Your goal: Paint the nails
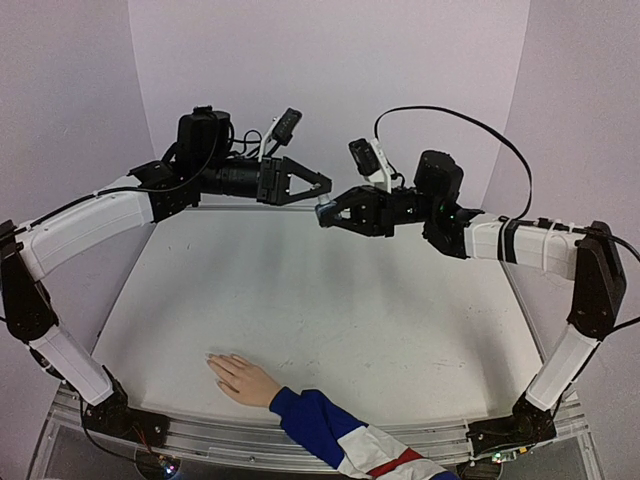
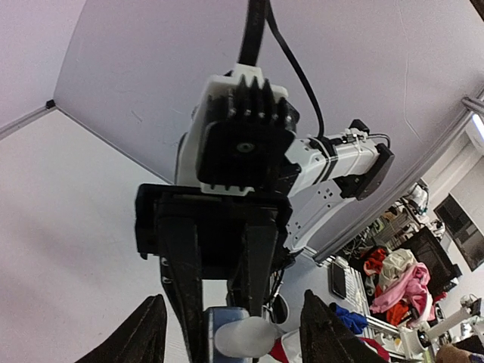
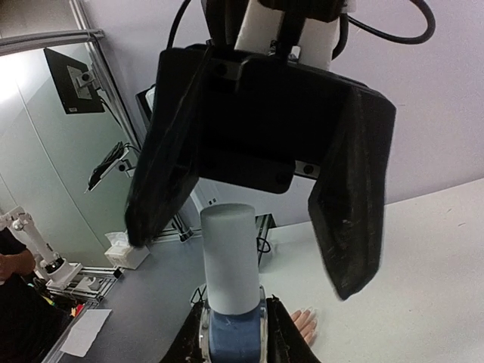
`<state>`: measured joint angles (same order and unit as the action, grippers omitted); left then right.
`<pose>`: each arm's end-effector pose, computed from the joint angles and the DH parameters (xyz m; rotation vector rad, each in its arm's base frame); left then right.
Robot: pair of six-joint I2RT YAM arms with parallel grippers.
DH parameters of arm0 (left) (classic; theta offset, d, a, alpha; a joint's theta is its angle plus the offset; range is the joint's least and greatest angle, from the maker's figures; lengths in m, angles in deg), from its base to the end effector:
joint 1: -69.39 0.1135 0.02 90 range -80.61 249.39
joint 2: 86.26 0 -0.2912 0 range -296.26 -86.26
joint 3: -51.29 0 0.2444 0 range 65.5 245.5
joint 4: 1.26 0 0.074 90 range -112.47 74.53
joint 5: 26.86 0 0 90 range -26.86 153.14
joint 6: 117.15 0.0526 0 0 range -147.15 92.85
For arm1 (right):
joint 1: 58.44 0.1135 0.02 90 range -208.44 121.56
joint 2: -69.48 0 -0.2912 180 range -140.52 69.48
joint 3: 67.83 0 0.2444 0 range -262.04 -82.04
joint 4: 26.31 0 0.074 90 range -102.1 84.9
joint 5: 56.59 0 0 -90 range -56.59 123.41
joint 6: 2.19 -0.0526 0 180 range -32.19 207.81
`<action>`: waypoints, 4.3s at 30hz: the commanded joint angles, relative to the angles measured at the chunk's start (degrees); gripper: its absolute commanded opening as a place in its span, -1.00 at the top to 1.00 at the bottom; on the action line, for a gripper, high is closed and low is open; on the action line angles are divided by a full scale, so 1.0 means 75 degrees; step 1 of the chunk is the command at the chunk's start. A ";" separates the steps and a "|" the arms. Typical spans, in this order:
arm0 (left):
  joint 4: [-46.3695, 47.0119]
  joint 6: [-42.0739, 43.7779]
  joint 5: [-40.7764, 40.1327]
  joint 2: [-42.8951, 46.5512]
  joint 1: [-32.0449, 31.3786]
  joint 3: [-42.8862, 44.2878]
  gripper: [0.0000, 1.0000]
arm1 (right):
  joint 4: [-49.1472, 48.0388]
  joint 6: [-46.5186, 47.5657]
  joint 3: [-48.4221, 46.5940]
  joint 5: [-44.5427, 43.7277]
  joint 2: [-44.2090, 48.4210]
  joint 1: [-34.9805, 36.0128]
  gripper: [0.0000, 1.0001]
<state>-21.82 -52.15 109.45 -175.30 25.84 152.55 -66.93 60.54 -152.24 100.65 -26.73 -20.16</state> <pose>0.2370 -0.2778 0.4404 0.9573 1.6881 -1.5291 0.2631 0.2694 0.3985 -1.2735 0.9298 1.5451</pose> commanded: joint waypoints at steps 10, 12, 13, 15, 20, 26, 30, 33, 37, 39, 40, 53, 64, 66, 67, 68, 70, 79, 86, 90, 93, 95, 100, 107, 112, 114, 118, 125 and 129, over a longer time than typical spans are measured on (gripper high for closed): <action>0.0554 0.0168 0.0114 -0.0055 -0.0205 0.0307 0.60 | -0.0846 -0.0207 -0.0262 -0.0548 -0.0042 -0.0036 1.00; 0.0531 0.0167 -0.0171 -0.0028 -0.0205 0.0269 0.86 | -0.0804 -0.0125 -0.0230 -0.0940 0.0009 -0.0042 1.00; 0.0483 0.0184 -0.0355 -0.0011 -0.0205 0.0241 0.93 | -0.0687 0.0010 -0.0213 -0.1319 0.0067 -0.0039 1.00; 0.0366 0.0219 -0.0905 0.0048 -0.0211 0.0162 1.00 | 0.0063 0.0495 -0.0183 -0.2539 0.0245 -0.0032 1.00; -0.0661 0.0130 -0.3750 0.0183 -0.0319 0.0233 1.00 | 0.2115 0.1715 -0.0323 -0.8398 0.0600 0.0159 1.00; -0.1666 -0.0354 -0.4429 -0.0539 -0.0369 0.1172 1.00 | 0.1300 0.3843 -0.0276 -1.4227 0.0394 0.1716 1.00; -0.1683 -0.0464 -0.4005 -0.0837 -0.0369 0.1507 1.00 | 0.1127 0.4181 -0.0625 -1.2670 -0.0024 0.2099 1.00; -0.1745 -0.0394 -0.4008 -0.0817 -0.0369 0.1512 1.00 | 0.1041 0.3969 -0.0486 -1.1874 0.0080 0.2089 1.00; -0.1753 -0.0070 -0.3671 -0.0605 -0.0340 0.1372 0.76 | 0.1037 0.4032 -0.0187 -1.0958 0.0461 0.2055 1.00; -0.1691 0.0199 -0.3298 -0.0441 -0.0322 0.1306 0.43 | 0.1081 0.3939 0.0003 -1.0026 0.0711 0.1905 1.00; -0.1620 0.0303 -0.3109 -0.0357 -0.0303 0.1258 0.23 | 0.1156 0.3810 0.0086 -0.9362 0.0826 0.1738 1.00; 0.2226 -0.1147 -0.0182 0.0516 0.0542 -0.0769 -0.59 | 0.0160 0.0089 -0.0480 -0.0251 0.0300 -0.0124 1.00; 0.2535 -0.1011 0.0688 -0.0129 0.0120 -0.0060 -0.23 | -0.1192 -0.1138 -0.0615 0.0142 -0.0356 -0.0112 1.00; 0.2534 -0.1003 0.0715 -0.0261 0.0036 0.0042 -0.10 | -0.1228 -0.1152 -0.0597 0.0101 -0.0337 -0.0112 1.00; 0.2536 -0.1003 0.0728 -0.0299 0.0014 0.0053 -0.04 | -0.1232 -0.1145 -0.0585 0.0063 -0.0319 -0.0109 1.00; 0.2542 -0.0998 0.0706 -0.0324 0.0010 0.0048 0.01 | -0.1243 -0.1121 -0.0554 0.0023 -0.0296 -0.0106 1.00; 0.2535 -0.0972 0.0629 -0.0329 0.0006 -0.0005 0.13 | -0.1235 -0.1069 -0.0498 -0.0060 -0.0244 -0.0109 1.00; 0.1891 -0.0548 -0.0203 -0.0258 -0.0037 -0.0073 0.87 | -0.0564 -0.0140 -0.0262 -0.1413 0.0042 -0.0109 1.00; -0.0207 0.0428 -0.2850 -0.0126 -0.0464 0.0347 1.00 | 0.2328 0.1902 -0.0398 -0.8596 0.0824 0.0340 1.00; -0.0984 -0.0238 -0.4129 -0.0477 -0.0521 0.0787 1.00 | 0.0964 0.3164 0.0237 -1.5038 0.1072 0.1859 1.00; -0.1074 -0.0416 -0.3785 -0.0754 -0.0509 0.1014 1.00 | 0.0385 0.3271 0.0342 -1.4043 0.1078 0.1985 1.00; -0.1087 -0.0441 -0.3511 -0.0832 -0.0510 0.1139 1.00 | 0.0326 0.3392 0.0184 -1.2852 0.0914 0.1985 1.00; -0.1090 -0.0206 -0.3340 -0.0627 -0.0498 0.1096 0.68 | 0.0458 0.3321 0.0137 -1.0330 0.0764 0.1814 1.00; -0.0915 0.0223 -0.2649 0.0047 -0.0295 0.0715 -0.41 | 0.0510 0.2112 0.0663 -0.6823 0.1247 0.0663 1.00; -0.0081 0.0040 -0.1395 0.0414 -0.0023 0.0184 -0.67 | 0.0381 0.1203 0.0520 -0.3268 0.0983 -0.0177 1.00; 0.0084 0.0031 -0.1193 0.0465 -0.0006 0.0095 -0.69 | 0.0308 0.1002 0.0286 -0.1843 0.0742 -0.0199 1.00; 0.0254 0.0005 -0.0890 0.0398 0.0006 0.0101 -0.59 | -0.0526 -0.0148 -0.0143 -0.0041 0.0114 -0.0195 1.00; 0.0465 0.0019 0.0053 0.0000 -0.0133 0.0561 -0.14 | -0.1039 -0.0660 -0.0242 0.0192 -0.0102 -0.0128 1.00; 0.0483 0.0017 0.0214 -0.0166 -0.0244 0.0655 0.10 | -0.1220 -0.0801 -0.0211 0.0138 -0.0108 -0.0098 1.00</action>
<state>-21.55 -52.45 106.76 -175.47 25.14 153.79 -68.70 57.50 -151.01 98.86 -28.06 -21.16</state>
